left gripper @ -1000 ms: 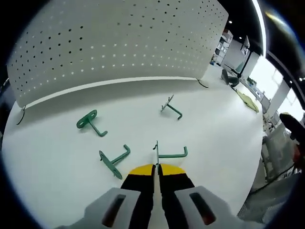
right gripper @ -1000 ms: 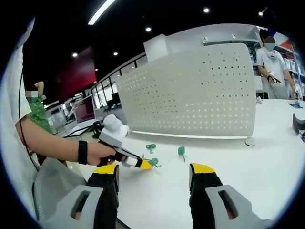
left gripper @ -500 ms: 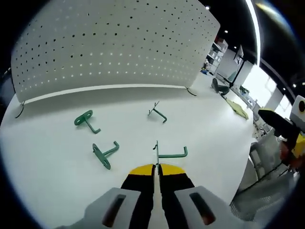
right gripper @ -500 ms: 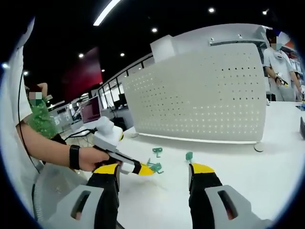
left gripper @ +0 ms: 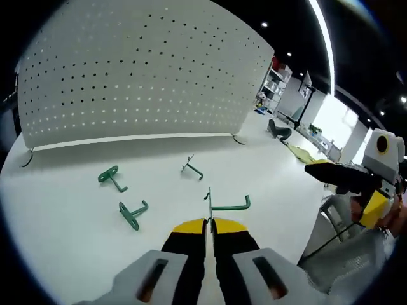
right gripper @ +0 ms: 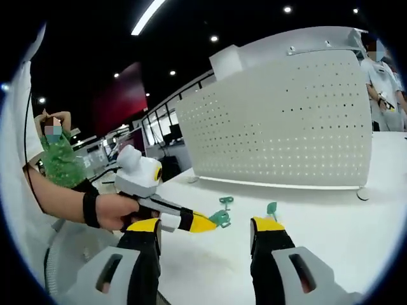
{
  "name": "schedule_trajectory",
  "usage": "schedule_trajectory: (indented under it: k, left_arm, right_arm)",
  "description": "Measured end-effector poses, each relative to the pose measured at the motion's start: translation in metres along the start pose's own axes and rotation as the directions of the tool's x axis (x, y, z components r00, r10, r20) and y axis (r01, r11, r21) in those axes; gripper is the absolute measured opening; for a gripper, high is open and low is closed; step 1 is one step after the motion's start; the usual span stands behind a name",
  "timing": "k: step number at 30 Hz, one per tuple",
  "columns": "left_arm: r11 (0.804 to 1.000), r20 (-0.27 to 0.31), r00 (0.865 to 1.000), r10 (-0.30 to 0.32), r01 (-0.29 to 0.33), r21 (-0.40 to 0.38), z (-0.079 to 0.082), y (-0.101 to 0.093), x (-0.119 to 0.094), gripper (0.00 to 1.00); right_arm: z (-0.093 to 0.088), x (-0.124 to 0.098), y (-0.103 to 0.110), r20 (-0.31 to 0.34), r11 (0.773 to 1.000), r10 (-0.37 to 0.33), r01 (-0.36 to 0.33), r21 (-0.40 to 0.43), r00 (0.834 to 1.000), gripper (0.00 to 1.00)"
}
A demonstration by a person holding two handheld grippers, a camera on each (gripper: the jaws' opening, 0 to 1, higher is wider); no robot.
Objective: Insert the hook assembly into the mounting plate slot until the hook locks in place.
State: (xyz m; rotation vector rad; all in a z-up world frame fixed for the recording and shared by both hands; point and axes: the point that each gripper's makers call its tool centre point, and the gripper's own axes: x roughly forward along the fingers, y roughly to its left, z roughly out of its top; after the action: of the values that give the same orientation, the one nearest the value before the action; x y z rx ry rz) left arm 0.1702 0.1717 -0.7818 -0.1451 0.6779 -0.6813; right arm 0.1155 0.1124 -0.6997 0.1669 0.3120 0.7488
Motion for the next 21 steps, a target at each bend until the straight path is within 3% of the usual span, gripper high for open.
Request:
schedule_trajectory:
  k: [10, 13, 21]
  left_arm:
    - [0.999, 0.104, 0.993, -0.049, 0.047, 0.021, 0.017, -0.02, -0.021, 0.04]
    - [0.998, 0.135, 0.99, -0.041, 0.035, 0.043, 0.022, -0.023, -0.026, 0.04]
    - [0.996, 0.167, 0.983, -0.075, 0.067, 0.054, 0.023, -0.037, -0.033, 0.04]
  right_arm:
    - [0.003, 0.0, 0.002, 0.026, 0.999, -0.001, 0.0, 0.04, 1.0, 0.5]
    - [0.007, -0.001, 0.003, 0.043, 0.998, 0.002, -0.005, 0.063, 0.999, 0.47]
    - [0.012, -0.001, 0.006, 0.058, 0.997, 0.003, -0.007, 0.071, 0.998, 0.39]
